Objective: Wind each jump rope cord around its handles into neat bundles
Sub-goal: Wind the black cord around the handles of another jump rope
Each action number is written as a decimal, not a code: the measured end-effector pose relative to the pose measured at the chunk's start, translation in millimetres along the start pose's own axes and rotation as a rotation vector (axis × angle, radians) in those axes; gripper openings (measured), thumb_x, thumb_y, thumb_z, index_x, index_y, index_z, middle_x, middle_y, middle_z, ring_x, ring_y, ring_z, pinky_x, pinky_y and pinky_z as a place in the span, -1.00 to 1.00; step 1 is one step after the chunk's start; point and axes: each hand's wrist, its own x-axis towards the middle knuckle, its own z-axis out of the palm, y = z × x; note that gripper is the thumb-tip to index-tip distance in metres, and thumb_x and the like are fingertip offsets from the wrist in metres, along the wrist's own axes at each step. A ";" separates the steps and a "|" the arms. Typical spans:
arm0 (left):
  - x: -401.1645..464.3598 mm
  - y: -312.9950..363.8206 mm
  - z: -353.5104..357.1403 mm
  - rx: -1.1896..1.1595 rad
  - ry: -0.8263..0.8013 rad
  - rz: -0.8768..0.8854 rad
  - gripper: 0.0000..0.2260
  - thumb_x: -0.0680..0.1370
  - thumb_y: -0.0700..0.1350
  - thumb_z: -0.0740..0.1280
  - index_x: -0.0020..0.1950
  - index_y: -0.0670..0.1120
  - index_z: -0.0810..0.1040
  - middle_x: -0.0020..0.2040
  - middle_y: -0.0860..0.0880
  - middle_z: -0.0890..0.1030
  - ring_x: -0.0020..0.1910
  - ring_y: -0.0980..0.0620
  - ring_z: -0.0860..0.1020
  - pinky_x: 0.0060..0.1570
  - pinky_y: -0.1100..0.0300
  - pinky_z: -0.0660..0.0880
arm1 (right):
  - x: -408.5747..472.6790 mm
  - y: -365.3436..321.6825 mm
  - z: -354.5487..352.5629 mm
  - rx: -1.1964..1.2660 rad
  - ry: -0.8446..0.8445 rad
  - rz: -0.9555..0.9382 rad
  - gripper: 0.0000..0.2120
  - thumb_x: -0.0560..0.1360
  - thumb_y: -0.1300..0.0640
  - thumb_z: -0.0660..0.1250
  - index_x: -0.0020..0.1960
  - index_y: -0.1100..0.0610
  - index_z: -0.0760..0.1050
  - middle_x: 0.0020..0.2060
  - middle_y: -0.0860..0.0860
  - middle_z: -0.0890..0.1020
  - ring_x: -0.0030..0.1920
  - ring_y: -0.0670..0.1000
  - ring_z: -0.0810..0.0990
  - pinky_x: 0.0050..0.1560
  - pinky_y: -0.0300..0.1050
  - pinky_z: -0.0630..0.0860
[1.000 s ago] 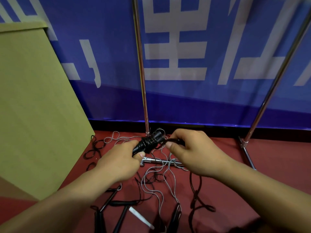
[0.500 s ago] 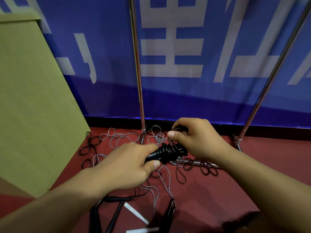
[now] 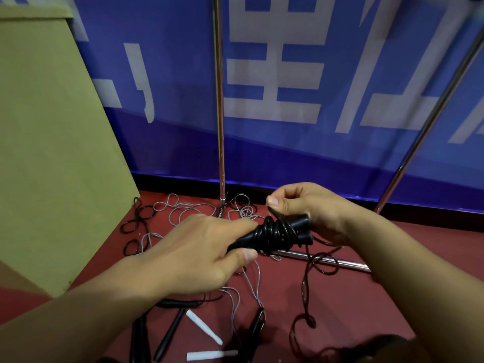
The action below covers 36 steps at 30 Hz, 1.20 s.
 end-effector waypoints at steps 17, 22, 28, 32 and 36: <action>12.9 -3.3 7.3 -0.352 0.331 -0.211 -0.75 0.55 0.23 0.20 0.17 0.20 0.47 -0.30 -0.04 0.54 -0.33 0.04 0.50 -0.27 0.02 0.44 | 17.4 5.3 31.7 0.211 0.145 -0.129 -0.87 0.60 0.26 0.25 -0.07 0.18 0.56 -0.33 0.03 0.55 -0.42 -0.06 0.41 -0.38 -0.19 0.35; 20.7 -12.5 6.6 -0.425 0.448 -0.343 -0.85 0.56 0.17 0.24 0.02 0.14 0.50 -0.34 0.02 0.52 -0.39 0.15 0.43 -0.31 0.12 0.41 | 19.5 15.3 42.6 0.085 0.165 -0.084 -0.81 0.62 0.16 0.27 -0.16 0.13 0.55 -0.38 -0.01 0.55 -0.32 -0.05 0.49 -0.25 -0.24 0.48; 25.8 -29.1 13.9 -0.417 0.469 -0.471 -0.91 0.61 0.07 0.28 -0.03 0.09 0.50 -0.37 0.06 0.51 -0.38 0.06 0.48 -0.25 -0.04 0.48 | 13.1 14.9 48.8 -0.066 0.144 -0.112 -0.82 0.62 0.12 0.28 0.01 0.22 0.57 -0.44 -0.08 0.47 -0.42 -0.11 0.41 -0.42 -0.29 0.39; 28.8 -39.2 20.6 -0.398 0.455 -0.527 -0.93 0.61 0.05 0.29 -0.02 0.09 0.51 -0.34 0.03 0.54 -0.35 0.03 0.50 -0.21 -0.03 0.49 | 12.4 17.8 51.7 -0.491 0.208 -0.276 -0.76 0.61 0.04 0.26 -0.05 0.21 0.55 -0.44 -0.04 0.40 -0.43 -0.10 0.32 -0.37 -0.11 0.32; 31.4 -40.1 22.3 -0.324 0.426 -0.581 -0.93 0.60 0.06 0.30 0.02 0.10 0.53 -0.28 0.02 0.59 -0.28 0.09 0.54 -0.17 0.07 0.48 | 10.0 16.8 50.3 -0.645 0.249 -0.329 -0.76 0.60 0.02 0.26 -0.08 0.18 0.54 -0.36 0.11 0.52 -0.40 -0.09 0.37 -0.30 -0.03 0.39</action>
